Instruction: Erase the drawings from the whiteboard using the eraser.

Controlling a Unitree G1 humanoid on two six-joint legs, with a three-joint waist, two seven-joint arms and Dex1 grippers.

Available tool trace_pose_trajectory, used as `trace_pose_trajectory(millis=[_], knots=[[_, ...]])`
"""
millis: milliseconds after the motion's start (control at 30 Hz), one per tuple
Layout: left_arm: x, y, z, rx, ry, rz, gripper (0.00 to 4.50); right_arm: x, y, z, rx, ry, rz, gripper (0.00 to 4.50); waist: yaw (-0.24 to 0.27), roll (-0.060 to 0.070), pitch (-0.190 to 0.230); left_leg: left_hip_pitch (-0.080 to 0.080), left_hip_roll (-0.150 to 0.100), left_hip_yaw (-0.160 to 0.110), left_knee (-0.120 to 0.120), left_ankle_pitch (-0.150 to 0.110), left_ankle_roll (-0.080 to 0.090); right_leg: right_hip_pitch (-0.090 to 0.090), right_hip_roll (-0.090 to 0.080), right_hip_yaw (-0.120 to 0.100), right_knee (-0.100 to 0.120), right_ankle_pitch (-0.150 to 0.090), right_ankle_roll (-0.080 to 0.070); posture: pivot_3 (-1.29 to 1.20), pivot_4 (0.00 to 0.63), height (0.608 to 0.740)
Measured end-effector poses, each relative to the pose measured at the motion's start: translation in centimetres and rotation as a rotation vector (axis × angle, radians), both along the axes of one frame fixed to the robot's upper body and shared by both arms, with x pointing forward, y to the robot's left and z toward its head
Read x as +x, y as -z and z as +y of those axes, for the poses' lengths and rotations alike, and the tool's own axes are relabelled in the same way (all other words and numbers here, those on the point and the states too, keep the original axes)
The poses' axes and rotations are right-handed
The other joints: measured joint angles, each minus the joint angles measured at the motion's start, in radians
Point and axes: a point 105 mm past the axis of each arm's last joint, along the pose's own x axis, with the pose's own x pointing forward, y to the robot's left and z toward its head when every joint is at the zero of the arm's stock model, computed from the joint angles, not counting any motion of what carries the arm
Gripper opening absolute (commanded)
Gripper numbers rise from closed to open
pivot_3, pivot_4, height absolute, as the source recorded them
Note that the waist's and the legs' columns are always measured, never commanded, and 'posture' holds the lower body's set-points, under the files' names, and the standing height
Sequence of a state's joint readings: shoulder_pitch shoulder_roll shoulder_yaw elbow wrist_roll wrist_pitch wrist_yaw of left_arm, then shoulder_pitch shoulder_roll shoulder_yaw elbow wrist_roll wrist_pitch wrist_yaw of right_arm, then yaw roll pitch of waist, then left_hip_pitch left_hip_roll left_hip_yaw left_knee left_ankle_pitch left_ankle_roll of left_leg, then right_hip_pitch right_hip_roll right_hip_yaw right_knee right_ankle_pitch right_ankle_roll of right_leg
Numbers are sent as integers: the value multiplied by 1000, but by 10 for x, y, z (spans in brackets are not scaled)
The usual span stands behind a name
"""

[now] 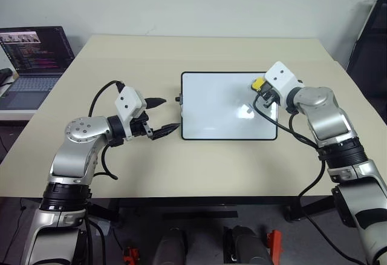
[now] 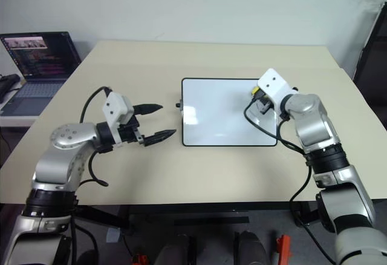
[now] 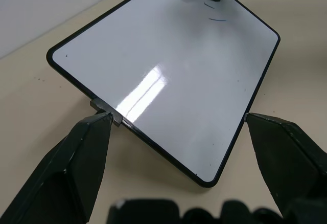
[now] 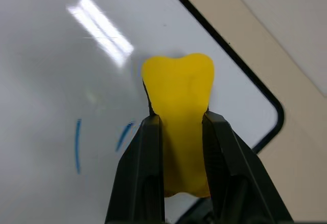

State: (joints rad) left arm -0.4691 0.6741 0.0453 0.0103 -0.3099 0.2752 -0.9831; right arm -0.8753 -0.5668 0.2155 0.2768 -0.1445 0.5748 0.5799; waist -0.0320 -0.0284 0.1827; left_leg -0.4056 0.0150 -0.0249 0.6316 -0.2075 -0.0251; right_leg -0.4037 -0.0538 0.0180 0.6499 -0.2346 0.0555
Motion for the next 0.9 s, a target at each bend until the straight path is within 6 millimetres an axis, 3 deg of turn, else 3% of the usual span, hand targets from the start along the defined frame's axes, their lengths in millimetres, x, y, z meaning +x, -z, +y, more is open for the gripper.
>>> trace_pose_trajectory(millis=[233, 433, 533, 700, 833, 900], knots=[[0, 0, 0, -1, 0, 1, 4500, -8, 7, 6, -24, -49, 20, 685, 0, -1, -1, 0, 0, 0, 0, 0, 0, 0, 0, 0, 0, 0, 0, 0, 150, 740], [0, 1, -1, -1, 3, 3, 4500, -51, 61, 35, -111, -291, 224, 680, -6, -3, -2, 1, 1, 1, -1, 0, 0, 0, 0, 0, 0, -1, 1, 0, 150, 740], [0, 1, -1, -1, 3, 3, 4500, -63, 78, 39, -121, -339, 289, 680, -7, -3, -2, 3, 1, 1, -1, 0, 0, 1, 0, 0, 0, -1, 1, 0, 150, 740], [1, 1, -1, 0, 3, 3, 4500, -58, 81, 39, -101, -315, 292, 678, -9, -3, -2, 7, 1, 1, 0, 0, 1, 5, 0, 0, -1, -2, -3, 0, 150, 740], [1, -1, -2, 1, 10, -2, 4500, -48, 68, 32, -57, -272, 248, 676, -7, -3, -2, 8, 1, 0, 0, 2, 3, 8, 0, -1, -3, 0, -5, 0, 150, 740], [1, -2, -3, 1, 15, -6, 4500, -55, 66, 24, 11, -286, 268, 675, 0, -3, -2, 7, 1, 0, 0, 2, 3, 8, 0, -1, -3, 0, -5, 0, 150, 740]])
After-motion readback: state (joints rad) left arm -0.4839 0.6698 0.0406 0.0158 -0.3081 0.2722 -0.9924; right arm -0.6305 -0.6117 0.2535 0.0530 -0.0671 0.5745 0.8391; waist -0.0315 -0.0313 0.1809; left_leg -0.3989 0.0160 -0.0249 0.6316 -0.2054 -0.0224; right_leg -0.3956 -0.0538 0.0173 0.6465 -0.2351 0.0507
